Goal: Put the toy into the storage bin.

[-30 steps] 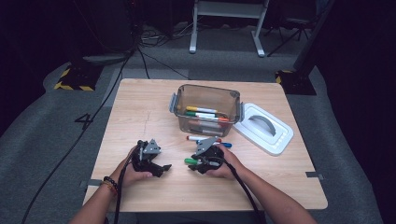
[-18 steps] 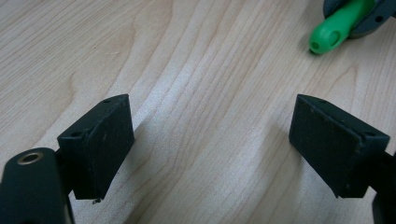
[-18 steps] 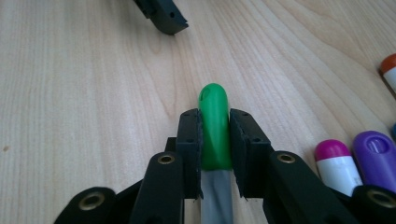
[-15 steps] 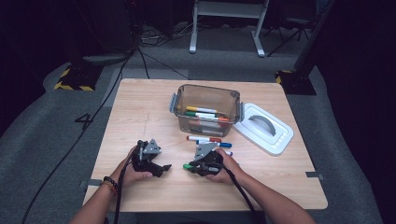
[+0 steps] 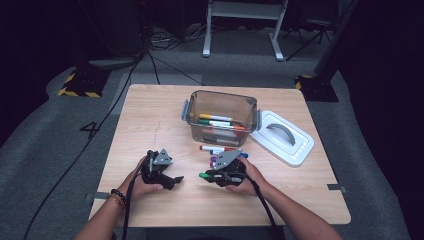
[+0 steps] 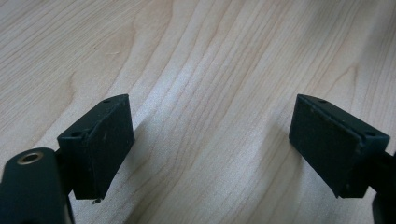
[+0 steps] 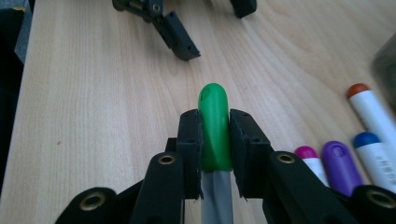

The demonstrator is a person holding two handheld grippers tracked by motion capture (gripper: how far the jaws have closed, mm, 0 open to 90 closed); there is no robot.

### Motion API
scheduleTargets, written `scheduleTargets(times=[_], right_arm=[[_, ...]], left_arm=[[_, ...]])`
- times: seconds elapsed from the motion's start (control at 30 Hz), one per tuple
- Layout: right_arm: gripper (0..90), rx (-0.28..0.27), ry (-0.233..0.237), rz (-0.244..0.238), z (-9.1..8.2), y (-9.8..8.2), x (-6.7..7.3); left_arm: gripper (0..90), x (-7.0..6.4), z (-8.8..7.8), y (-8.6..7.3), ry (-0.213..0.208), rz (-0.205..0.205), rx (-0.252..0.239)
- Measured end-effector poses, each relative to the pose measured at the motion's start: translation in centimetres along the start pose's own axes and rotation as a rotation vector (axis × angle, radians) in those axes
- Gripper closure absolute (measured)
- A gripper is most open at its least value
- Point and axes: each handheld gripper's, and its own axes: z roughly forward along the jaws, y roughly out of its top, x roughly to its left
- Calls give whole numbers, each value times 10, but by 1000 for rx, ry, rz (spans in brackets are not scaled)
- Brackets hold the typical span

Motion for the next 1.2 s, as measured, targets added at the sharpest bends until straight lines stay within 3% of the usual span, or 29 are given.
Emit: scheduleTargets(times=[0.3,0.6,0.87,1.2], right_arm=[[756,-58,-54,0,-35,10,-5],[757,-66,-79,-24,-66,25,-13],[756,-125,-125,-36,-99,54,-31],[756,-128,-164,-33,-115,76,-54]], left_arm=[[142,0,0,0,0,0,0],[142,0,0,0,0,0,1],[142,0,0,0,0,0,0],[142,0,0,0,0,0,0]])
